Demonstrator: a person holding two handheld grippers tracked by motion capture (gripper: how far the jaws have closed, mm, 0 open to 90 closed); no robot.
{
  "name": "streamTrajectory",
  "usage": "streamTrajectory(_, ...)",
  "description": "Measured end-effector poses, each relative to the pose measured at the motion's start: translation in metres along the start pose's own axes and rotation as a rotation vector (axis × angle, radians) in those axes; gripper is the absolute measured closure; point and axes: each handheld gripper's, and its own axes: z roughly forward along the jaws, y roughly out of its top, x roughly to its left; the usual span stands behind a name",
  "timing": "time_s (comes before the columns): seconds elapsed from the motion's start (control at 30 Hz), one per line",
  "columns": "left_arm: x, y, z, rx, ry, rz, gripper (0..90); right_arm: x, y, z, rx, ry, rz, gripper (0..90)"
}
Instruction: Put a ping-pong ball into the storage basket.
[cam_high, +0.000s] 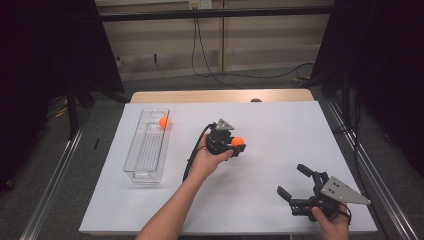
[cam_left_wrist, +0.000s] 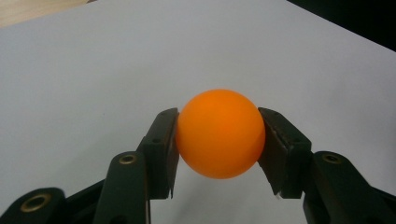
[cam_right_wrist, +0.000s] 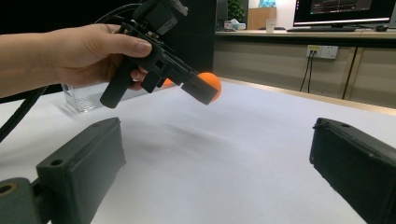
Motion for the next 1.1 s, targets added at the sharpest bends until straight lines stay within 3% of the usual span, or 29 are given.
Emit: streamTrajectory(1.1, 0.013, -0.006, -0.014, -0.005, 0.03, -0.04, 51.0, 0.0, 0.0, 0.001, 0.0, 0.003, 0.003, 2.4)
